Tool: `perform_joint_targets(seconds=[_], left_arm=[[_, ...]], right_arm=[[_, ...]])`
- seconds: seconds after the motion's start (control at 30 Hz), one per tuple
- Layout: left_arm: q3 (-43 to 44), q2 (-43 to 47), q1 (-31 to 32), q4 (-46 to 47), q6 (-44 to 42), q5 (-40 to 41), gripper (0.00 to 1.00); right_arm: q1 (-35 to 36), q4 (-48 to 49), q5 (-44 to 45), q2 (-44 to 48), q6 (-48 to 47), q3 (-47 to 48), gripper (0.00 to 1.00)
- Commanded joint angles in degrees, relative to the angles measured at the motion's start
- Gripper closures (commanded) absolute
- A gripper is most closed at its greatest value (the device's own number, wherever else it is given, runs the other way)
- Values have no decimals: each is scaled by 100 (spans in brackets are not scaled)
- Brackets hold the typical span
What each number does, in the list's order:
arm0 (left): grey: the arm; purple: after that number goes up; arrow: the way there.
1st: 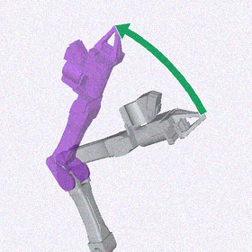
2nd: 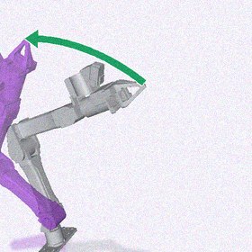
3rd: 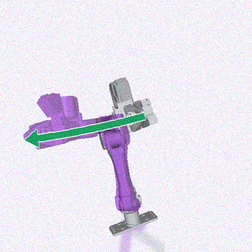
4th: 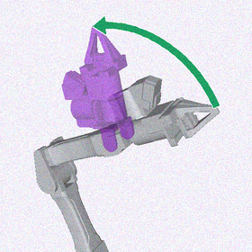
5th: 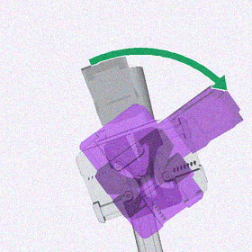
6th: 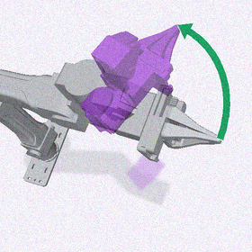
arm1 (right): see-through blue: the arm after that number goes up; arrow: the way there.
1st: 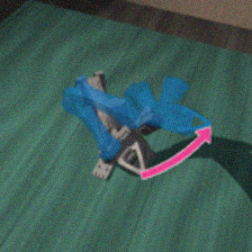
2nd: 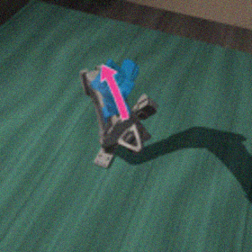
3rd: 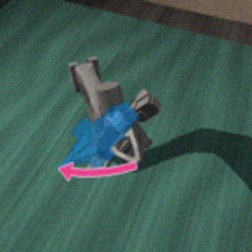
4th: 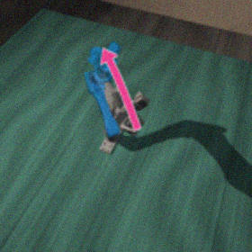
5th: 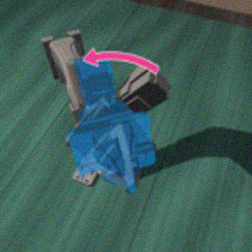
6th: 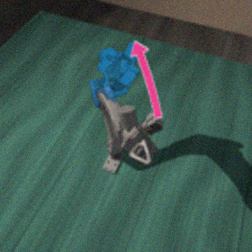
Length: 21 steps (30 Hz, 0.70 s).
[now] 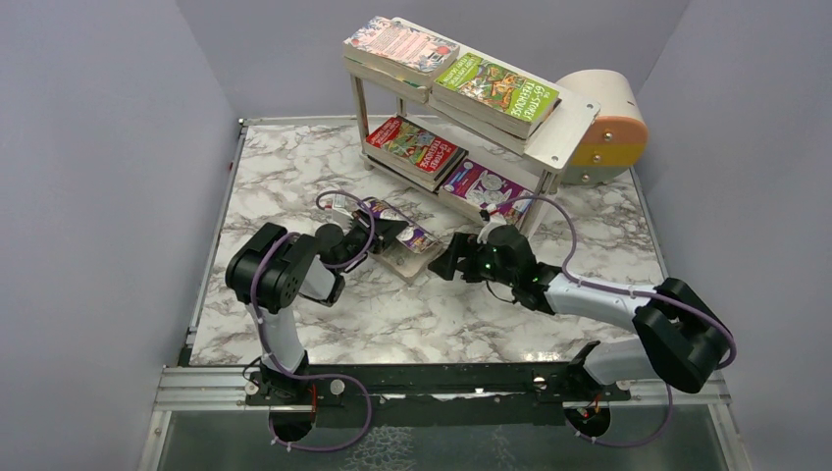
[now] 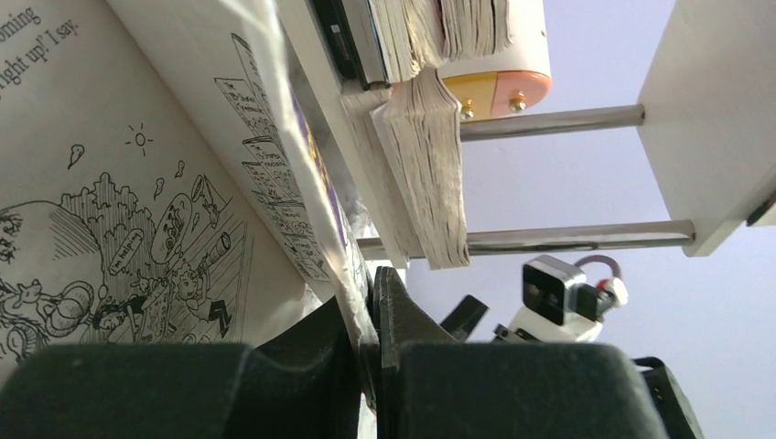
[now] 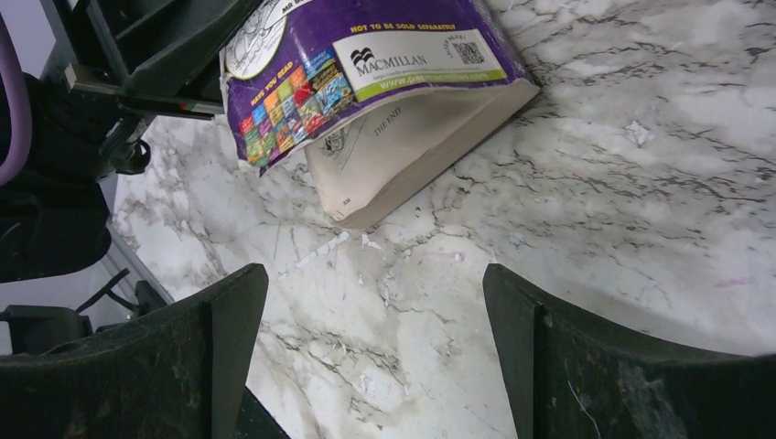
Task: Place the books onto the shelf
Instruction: Pick up the book from the center of the board.
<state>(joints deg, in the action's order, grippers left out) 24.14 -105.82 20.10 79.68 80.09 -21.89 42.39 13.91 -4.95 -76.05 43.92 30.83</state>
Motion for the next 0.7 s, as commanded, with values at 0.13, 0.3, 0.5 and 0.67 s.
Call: perform_joint_targets(seconds=[0.13,0.3,0.5,0.67], left_arm=[[-98,318,-91,833,259,-418,100],[-94,717,-222,444,163,-496,100],[-101,1028,-263,332,161,-691,100],[-211,1237,-299,334,185,-870,100]], right_arm=[[-27,1156,-355,-371,704,-215,13],[-199,1738,-562,-239,1139,-566,13],[-422,2456,-1002,-327,1531,-883,13],[-515,3255,-1317,-568,1892,-1055,13]])
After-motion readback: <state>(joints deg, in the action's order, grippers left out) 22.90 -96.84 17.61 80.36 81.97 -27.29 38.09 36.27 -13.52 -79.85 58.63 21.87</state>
